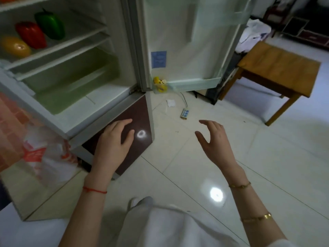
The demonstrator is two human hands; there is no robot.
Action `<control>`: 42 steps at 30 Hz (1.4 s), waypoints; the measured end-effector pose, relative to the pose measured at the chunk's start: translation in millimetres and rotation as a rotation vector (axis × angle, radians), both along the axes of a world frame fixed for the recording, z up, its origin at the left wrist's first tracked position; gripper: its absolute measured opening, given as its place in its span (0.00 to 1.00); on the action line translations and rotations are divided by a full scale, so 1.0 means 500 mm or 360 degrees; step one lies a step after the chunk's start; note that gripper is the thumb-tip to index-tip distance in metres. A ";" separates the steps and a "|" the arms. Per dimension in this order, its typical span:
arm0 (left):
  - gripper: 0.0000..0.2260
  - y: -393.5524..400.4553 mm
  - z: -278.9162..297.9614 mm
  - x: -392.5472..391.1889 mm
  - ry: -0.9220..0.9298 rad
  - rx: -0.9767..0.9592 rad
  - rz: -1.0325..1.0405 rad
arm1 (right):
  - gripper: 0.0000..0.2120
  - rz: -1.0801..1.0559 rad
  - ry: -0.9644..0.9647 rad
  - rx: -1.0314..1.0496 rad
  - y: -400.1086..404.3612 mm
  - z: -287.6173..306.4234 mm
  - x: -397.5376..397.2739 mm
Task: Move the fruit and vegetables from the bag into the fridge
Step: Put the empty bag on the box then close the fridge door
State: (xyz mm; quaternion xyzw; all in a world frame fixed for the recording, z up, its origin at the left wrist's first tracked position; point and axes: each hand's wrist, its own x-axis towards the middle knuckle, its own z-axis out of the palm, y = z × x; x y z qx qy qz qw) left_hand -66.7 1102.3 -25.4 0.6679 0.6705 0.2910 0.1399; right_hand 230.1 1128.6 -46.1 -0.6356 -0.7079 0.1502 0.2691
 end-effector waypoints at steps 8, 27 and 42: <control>0.16 0.110 0.012 0.156 0.0001 0.0031 -0.0182 | 0.19 -0.0154 0.0019 -0.0018 0.074 0.002 0.146; 0.17 0.575 0.130 0.434 -0.0006 0.0517 -0.0301 | 0.19 -0.0184 0.0010 0.0251 0.528 0.084 0.363; 0.25 0.749 0.173 0.610 0.0328 0.0707 -0.0056 | 0.24 -0.0086 0.0214 0.0258 0.866 0.117 0.488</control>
